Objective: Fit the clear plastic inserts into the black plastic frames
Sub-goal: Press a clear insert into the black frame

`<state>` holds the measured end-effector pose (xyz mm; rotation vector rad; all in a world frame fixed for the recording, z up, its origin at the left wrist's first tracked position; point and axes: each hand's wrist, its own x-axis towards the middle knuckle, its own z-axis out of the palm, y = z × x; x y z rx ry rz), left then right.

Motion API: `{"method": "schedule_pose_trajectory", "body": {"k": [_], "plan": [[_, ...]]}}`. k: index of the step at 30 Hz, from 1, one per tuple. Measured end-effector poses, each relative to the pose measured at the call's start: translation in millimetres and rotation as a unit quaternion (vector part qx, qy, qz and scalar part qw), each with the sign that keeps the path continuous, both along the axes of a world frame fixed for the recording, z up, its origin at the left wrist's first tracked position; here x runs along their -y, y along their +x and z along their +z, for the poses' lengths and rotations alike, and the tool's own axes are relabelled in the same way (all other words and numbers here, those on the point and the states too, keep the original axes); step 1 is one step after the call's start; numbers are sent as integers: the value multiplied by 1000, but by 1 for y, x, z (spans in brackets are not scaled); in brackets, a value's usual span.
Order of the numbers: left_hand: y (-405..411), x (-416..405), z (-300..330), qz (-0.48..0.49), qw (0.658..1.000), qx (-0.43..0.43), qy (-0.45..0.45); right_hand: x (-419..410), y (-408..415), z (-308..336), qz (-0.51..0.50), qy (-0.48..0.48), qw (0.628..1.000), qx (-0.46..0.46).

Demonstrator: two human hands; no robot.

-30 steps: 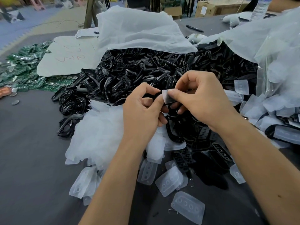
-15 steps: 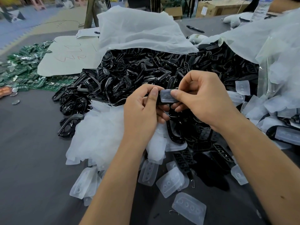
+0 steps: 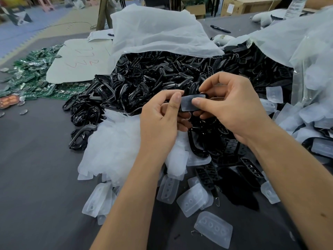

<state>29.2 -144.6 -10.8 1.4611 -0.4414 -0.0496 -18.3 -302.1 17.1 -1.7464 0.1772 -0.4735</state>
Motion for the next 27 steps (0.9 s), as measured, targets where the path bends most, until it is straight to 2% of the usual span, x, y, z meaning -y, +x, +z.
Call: {"method": "schedule_pose_trajectory", "body": {"k": [4,10,16,27], "plan": [[0,0,-1,-4,999,13,30,-1,-2,2,4,7,1000,-7],[0,-2,1,-11,1000,1,10,-3,-3,3,28,102,993,-50],[-1,-1,3,-13,999,-30,1,-5,-1,4,20,119,991,-53],[-2,-4,5,-29,997,-75,-3,-9,1,3,0,93,994,-58]]}}
